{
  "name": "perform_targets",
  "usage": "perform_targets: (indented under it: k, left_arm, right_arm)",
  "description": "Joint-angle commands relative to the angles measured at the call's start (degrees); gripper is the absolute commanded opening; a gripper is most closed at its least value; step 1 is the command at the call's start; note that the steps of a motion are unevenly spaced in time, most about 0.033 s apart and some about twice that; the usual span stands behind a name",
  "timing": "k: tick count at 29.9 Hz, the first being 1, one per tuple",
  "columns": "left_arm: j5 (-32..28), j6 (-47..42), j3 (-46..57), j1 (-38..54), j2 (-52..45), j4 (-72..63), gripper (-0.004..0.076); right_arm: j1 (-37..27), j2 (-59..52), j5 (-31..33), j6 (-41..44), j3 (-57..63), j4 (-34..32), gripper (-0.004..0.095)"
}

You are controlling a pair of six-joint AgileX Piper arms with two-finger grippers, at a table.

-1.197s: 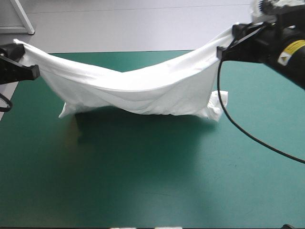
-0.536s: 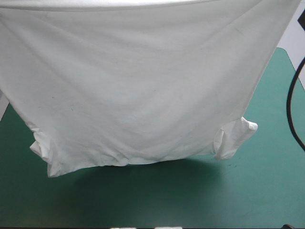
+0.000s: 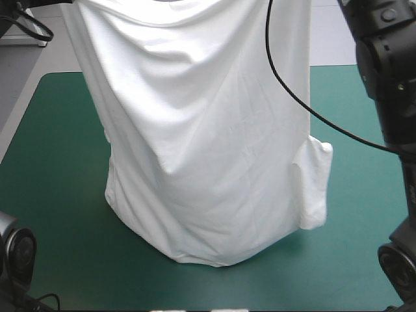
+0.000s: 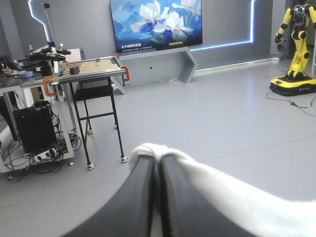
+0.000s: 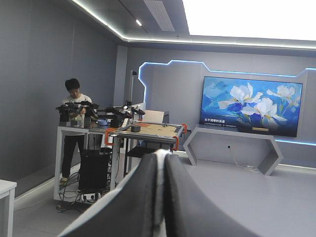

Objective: Fold the cloth

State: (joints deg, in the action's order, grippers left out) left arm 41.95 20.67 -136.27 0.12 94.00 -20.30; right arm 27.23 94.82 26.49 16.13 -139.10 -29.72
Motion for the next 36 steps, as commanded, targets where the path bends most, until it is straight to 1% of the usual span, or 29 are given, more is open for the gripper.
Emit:
perform_targets:
  k: [1, 5, 7, 10, 12, 14, 16, 19, 20, 23, 25, 28, 31, 36]
  left_arm:
    - [-3.40, 0.67, -8.23, -0.29, 0.88, -2.33, -0.0009]
    - [-3.25, 0.79, -14.28, -0.29, 2.17, -1.36, -0.0009]
    - [-3.03, 0.79, -15.43, -0.29, 2.17, -1.36, -0.0009]
    - [-2.63, 0.89, -15.70, -0.29, 2.17, -1.36, -0.0009]
    - [-0.81, 0.89, -15.07, -0.29, 2.26, -1.17, -0.0009]
    - [0.96, 0.89, -14.06, -0.29, 2.81, -1.06, -0.0009]
    - [3.79, 0.89, -13.12, -0.29, 3.59, -1.17, -0.0009]
    - [8.64, 0.89, -12.11, -0.29, 5.26, -1.92, -0.0009]
    - [10.74, 0.89, -11.34, -0.29, 5.93, -2.68, -0.0009]
    - [16.47, 0.89, -8.29, -0.29, 8.11, -4.97, -0.0009]
    - [19.58, 0.89, -5.96, -0.29, 9.53, -6.53, -0.0009]
    - [23.62, 0.79, -0.72, -0.29, 13.51, -9.02, -0.0009]
    - [27.26, -0.68, 4.23, -0.29, 17.87, -8.96, -0.0009]
    - [28.74, -2.08, 11.29, -0.29, 21.04, -6.46, -0.0009]
  right_arm:
    - [-1.31, -0.76, -7.88, 3.35, -4.36, -2.98, -0.0015]
    - [-1.31, -0.62, -8.42, 3.35, -8.63, -2.98, -0.0015]
    - [-1.31, -0.62, -7.76, 3.35, -10.41, -2.98, -0.0015]
    - [-1.31, -0.62, -5.69, 3.13, -11.45, -2.98, -0.0015]
    - [-1.31, -0.62, -3.04, 2.11, -11.29, -2.98, -0.0015]
    - [-1.31, -0.41, 1.20, 1.98, -10.56, -2.98, -0.0015]
    - [-1.31, 0.10, 7.16, 2.41, -9.58, -2.89, -0.0015]
    - [-1.31, 1.91, 16.27, 3.51, -7.86, -2.68, -0.0015]
    - [-1.31, 2.96, 20.34, 3.51, -7.01, -2.68, -0.0015]
    - [-1.31, 6.27, 28.50, 3.51, -3.19, -3.09, -0.0015]
    - [-1.31, 8.77, 31.66, 3.51, -0.70, -3.35, -0.0019]
    - [-1.31, 12.84, 33.84, 4.13, 4.62, -2.96, -0.0019]
    - [-1.31, 15.08, 34.21, 6.70, 10.49, -2.01, -0.0019]
    - [-1.31, 14.51, 33.78, 7.97, 22.97, 0.10, -0.0019]
